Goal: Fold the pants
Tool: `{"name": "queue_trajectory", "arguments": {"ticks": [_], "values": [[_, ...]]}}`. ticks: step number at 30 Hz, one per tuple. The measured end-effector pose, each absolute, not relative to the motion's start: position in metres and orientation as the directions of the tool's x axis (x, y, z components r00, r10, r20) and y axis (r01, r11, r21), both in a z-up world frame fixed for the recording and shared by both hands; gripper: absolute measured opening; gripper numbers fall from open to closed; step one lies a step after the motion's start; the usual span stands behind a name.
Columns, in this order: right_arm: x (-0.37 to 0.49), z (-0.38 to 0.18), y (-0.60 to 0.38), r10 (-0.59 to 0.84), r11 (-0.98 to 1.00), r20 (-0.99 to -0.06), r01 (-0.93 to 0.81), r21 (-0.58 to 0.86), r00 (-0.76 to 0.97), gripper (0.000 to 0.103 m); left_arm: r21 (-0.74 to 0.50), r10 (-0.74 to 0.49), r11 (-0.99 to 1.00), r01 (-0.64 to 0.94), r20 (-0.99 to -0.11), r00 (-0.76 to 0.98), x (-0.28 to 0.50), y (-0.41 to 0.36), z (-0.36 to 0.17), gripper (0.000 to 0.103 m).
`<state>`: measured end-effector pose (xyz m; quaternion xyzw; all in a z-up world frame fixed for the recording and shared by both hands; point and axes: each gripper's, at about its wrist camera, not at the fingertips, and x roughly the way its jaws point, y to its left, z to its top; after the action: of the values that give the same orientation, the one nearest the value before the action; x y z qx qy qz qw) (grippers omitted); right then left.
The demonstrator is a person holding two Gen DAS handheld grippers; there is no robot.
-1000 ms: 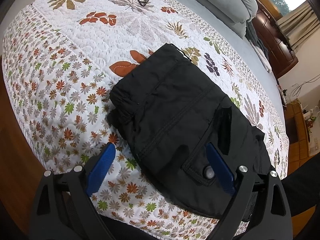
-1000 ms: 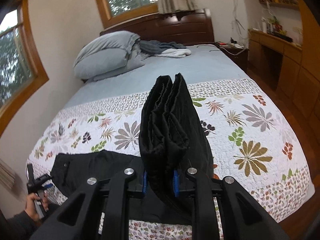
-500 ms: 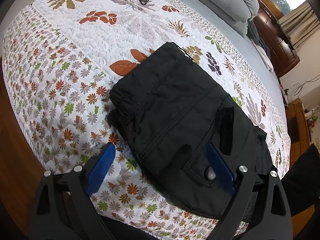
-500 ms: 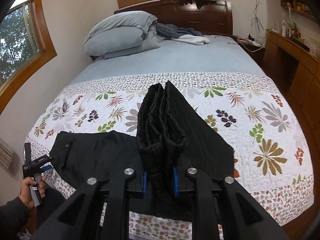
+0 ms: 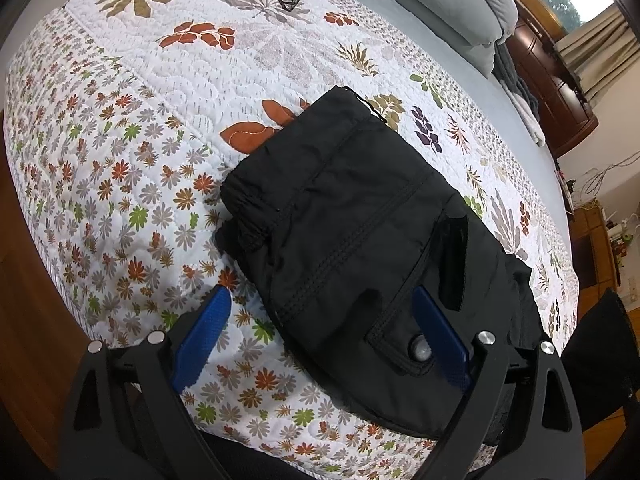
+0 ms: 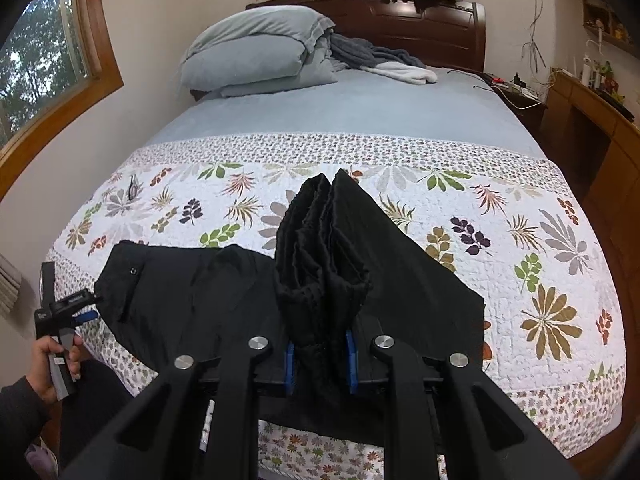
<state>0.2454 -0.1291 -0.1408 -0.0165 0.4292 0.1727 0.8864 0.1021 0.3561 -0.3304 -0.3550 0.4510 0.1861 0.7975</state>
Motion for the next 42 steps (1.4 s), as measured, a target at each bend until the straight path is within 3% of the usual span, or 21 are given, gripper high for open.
{"name": "queue_trajectory", "arguments": {"ticks": [8, 32, 34, 37, 40, 42], "values": [[0.247, -0.157, -0.108, 0.279, 0.932, -0.796, -0.353, 0.088, 0.537, 0.019, -0.410, -0.030, 0.677, -0.612, -0.846, 0.533, 0.100, 0.357, -0.329, 0.092], [0.208, -0.311, 0.018, -0.033, 0.712, -0.864, -0.594, -0.374, 0.503, 0.021, -0.452, -0.043, 0.653, -0.607, -0.823, 0.566, 0.094, 0.358, -0.327, 0.092], [0.205, -0.318, 0.021, -0.031, 0.699, -0.864, -0.607, -0.379, 0.503, 0.032, -0.450, -0.043, 0.655, -0.607, -0.824, 0.565, 0.094, 0.358, -0.326, 0.092], [0.202, -0.314, 0.020, -0.009, 0.688, -0.869, -0.627, -0.365, 0.495, 0.037, -0.449, -0.046, 0.657, -0.606, -0.826, 0.562, 0.096, 0.357, -0.327, 0.092], [0.200, -0.286, 0.006, 0.121, 0.737, -0.906, -0.648, -0.192, 0.406, 0.048, -0.451, -0.052, 0.653, -0.608, -0.828, 0.558, 0.097, 0.358, -0.329, 0.092], [0.200, -0.261, -0.010, 0.248, 0.765, -0.903, -0.643, -0.041, 0.352, 0.064, -0.453, -0.055, 0.653, -0.607, -0.827, 0.559, 0.097, 0.358, -0.329, 0.092]]}}
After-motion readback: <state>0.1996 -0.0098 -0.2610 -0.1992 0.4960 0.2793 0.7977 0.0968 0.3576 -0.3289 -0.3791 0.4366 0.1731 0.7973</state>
